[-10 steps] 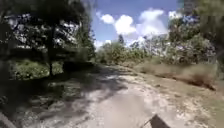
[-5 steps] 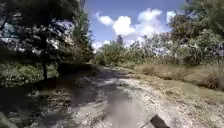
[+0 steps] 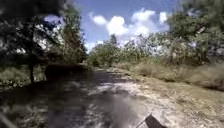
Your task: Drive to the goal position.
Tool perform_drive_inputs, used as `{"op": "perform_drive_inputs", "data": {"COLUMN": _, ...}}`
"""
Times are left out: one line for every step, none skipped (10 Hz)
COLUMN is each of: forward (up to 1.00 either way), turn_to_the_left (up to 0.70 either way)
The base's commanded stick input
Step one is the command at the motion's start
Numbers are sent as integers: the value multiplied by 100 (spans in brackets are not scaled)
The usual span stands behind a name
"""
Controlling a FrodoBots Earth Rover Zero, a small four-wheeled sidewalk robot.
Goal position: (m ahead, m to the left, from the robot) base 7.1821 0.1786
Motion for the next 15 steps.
{"op": "perform_drive_inputs", "data": {"forward": 85, "turn_to_the_left": 0}}
{"op": "perform_drive_inputs", "data": {"forward": 85, "turn_to_the_left": 0}}
{"op": "perform_drive_inputs", "data": {"forward": 85, "turn_to_the_left": 0}}
{"op": "perform_drive_inputs", "data": {"forward": 85, "turn_to_the_left": 0}}
{"op": "perform_drive_inputs", "data": {"forward": 85, "turn_to_the_left": 0}}
{"op": "perform_drive_inputs", "data": {"forward": 85, "turn_to_the_left": 0}}
{"op": "perform_drive_inputs", "data": {"forward": 85, "turn_to_the_left": 0}}
{"op": "perform_drive_inputs", "data": {"forward": 85, "turn_to_the_left": 0}}
{"op": "perform_drive_inputs", "data": {"forward": 85, "turn_to_the_left": 0}}
{"op": "perform_drive_inputs", "data": {"forward": 85, "turn_to_the_left": 0}}
{"op": "perform_drive_inputs", "data": {"forward": 85, "turn_to_the_left": 0}}
{"op": "perform_drive_inputs", "data": {"forward": 85, "turn_to_the_left": 0}}
{"op": "perform_drive_inputs", "data": {"forward": 85, "turn_to_the_left": 13}}
{"op": "perform_drive_inputs", "data": {"forward": 85, "turn_to_the_left": 32}}
{"op": "perform_drive_inputs", "data": {"forward": 85, "turn_to_the_left": 34}}
